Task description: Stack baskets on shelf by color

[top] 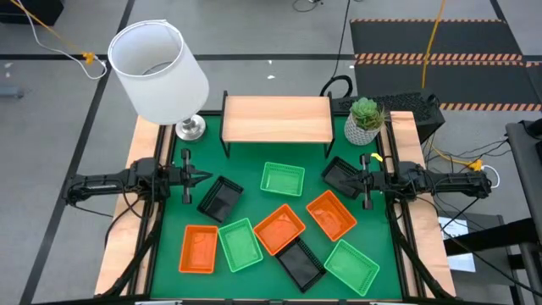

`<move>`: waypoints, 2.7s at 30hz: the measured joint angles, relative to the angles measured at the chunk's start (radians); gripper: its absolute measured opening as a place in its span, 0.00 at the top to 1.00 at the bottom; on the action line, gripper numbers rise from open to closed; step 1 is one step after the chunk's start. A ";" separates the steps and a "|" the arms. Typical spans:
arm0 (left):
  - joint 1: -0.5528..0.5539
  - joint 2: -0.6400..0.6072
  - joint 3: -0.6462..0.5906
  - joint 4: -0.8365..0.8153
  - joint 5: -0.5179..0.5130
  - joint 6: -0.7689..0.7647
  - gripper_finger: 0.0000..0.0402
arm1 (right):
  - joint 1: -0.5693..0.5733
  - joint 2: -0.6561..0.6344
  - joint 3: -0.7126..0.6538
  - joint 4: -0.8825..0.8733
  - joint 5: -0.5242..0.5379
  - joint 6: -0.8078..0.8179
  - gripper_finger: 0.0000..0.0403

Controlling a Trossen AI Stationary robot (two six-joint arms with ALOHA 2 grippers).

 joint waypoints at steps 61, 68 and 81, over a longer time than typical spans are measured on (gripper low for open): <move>0.000 0.000 0.000 0.000 0.000 0.000 0.95 | 0.000 0.000 0.000 0.000 0.000 0.000 1.00; 0.000 0.000 0.000 0.000 0.000 0.000 0.95 | 0.000 0.000 0.000 0.003 0.000 0.000 1.00; 0.000 0.000 0.000 0.000 0.000 0.000 0.95 | 0.000 0.000 0.000 0.026 0.000 0.093 1.00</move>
